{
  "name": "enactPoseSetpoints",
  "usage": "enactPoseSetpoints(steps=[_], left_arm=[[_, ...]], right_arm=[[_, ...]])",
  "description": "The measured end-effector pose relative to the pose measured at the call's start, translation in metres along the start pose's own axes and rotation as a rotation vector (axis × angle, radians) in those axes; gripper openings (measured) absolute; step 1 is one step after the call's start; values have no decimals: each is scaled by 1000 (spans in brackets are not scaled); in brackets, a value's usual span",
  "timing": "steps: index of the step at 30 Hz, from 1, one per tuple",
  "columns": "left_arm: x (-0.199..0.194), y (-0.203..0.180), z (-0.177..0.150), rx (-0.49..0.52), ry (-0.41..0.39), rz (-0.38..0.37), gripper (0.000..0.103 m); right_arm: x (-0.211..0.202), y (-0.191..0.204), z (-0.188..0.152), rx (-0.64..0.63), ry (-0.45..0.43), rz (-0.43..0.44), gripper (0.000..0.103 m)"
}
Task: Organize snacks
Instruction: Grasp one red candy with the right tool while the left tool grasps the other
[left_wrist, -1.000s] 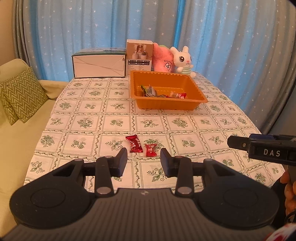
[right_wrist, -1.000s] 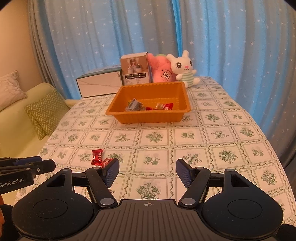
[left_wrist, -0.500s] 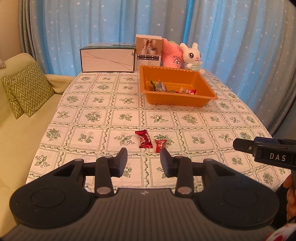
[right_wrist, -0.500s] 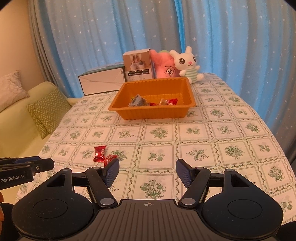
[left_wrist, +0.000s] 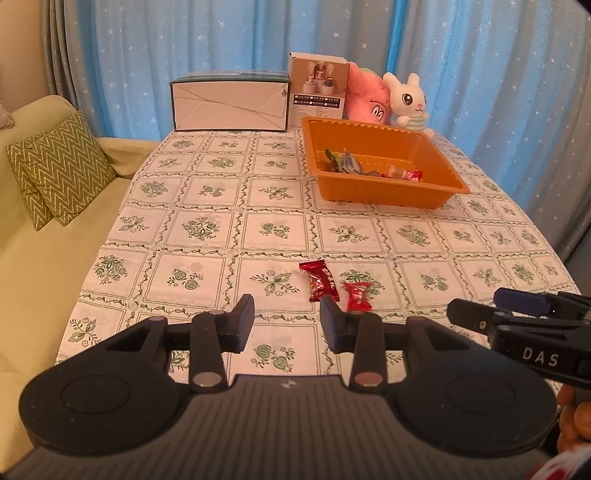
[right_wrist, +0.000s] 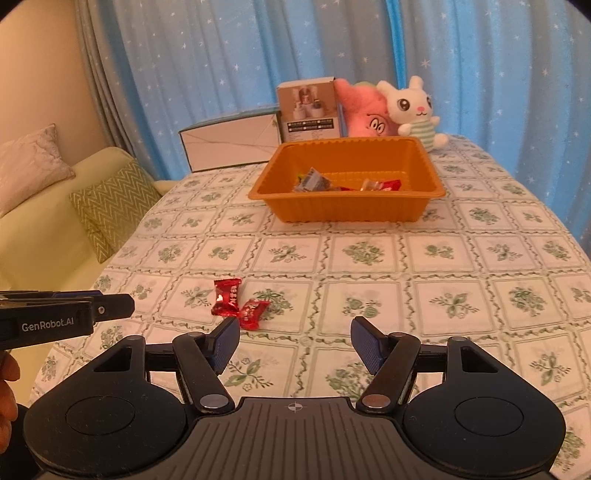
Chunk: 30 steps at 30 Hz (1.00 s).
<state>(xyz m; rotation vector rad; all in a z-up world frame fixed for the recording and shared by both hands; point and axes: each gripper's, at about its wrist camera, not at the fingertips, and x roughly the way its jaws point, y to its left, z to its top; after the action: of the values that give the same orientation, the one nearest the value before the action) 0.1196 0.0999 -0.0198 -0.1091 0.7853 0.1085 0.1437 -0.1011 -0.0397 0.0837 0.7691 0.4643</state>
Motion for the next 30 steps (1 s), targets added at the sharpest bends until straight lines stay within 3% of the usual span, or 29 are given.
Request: enactPoseSetpoints(steps=[5, 8, 13, 18, 22, 26, 30], left_arm=[[21, 7, 5, -12, 16, 2, 35], [35, 11, 7, -21, 28, -1, 35], [54, 18, 11, -27, 40, -9, 35], [69, 25, 14, -36, 51, -13, 35], [77, 28, 16, -35, 59, -24, 35], [83, 27, 17, -34, 67, -38, 35], [90, 19, 15, -30, 80, -65, 35]], right_arm=[[30, 8, 1, -6, 21, 11, 67], [49, 14, 0, -19, 44, 21, 55], [78, 25, 0, -41, 65, 29, 51], [104, 33, 1, -54, 81, 36, 40], [117, 35, 3, -60, 89, 36, 35], [126, 36, 2, -69, 106, 25, 20], [120, 28, 3, -68, 82, 11, 18]])
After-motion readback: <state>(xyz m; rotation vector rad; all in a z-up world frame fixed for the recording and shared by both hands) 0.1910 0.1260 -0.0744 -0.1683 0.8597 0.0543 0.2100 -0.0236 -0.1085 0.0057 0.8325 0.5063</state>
